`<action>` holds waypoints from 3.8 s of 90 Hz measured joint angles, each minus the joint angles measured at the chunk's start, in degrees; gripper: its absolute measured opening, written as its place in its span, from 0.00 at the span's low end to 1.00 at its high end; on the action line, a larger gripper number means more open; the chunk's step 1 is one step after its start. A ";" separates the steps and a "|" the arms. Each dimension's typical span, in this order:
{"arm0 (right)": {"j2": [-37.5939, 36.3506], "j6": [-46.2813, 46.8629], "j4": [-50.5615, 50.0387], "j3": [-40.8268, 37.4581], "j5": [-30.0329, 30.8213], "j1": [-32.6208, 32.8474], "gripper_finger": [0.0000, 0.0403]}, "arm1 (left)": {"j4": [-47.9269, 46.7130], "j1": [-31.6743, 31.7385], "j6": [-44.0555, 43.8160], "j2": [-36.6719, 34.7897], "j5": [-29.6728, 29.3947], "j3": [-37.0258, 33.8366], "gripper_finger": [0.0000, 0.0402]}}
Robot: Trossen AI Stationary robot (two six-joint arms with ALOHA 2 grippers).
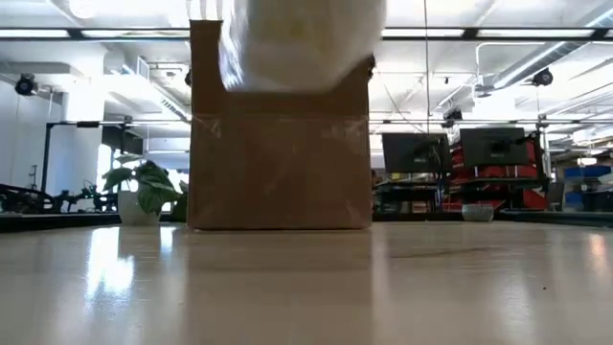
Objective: Wrap mug
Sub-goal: Put the wrapped yellow mug into the cardboard box, then return to Home Position
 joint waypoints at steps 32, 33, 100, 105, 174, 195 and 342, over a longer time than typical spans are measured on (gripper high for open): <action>-2.26 -1.71 0.91 18.85 1.63 -10.61 0.05 | 0.97 -5.32 -9.08 -16.02 -5.26 -13.54 0.00; -2.26 -1.72 1.11 19.37 1.63 -11.22 0.05 | 1.17 -5.30 -9.18 -16.43 -5.32 -14.12 0.00; 9.43 30.08 0.31 24.77 -12.24 -45.13 0.05 | 24.30 -4.82 -1.83 -22.53 -7.25 -33.15 0.00; 10.94 30.82 0.23 24.77 -12.38 -45.00 0.05 | 24.62 -4.82 -1.83 -22.26 -7.25 -33.12 0.00; 20.88 28.86 5.16 24.90 -16.38 -45.14 0.46 | 25.08 -4.82 -1.87 -21.83 -5.99 -33.12 0.00; 14.28 23.44 0.48 29.09 -15.74 -44.99 0.66 | 25.38 -4.76 -1.87 -21.79 -5.72 -33.12 0.00; -61.10 30.23 51.78 -80.73 -17.11 -31.95 0.03 | 50.19 23.18 13.26 -52.65 22.62 -69.03 0.00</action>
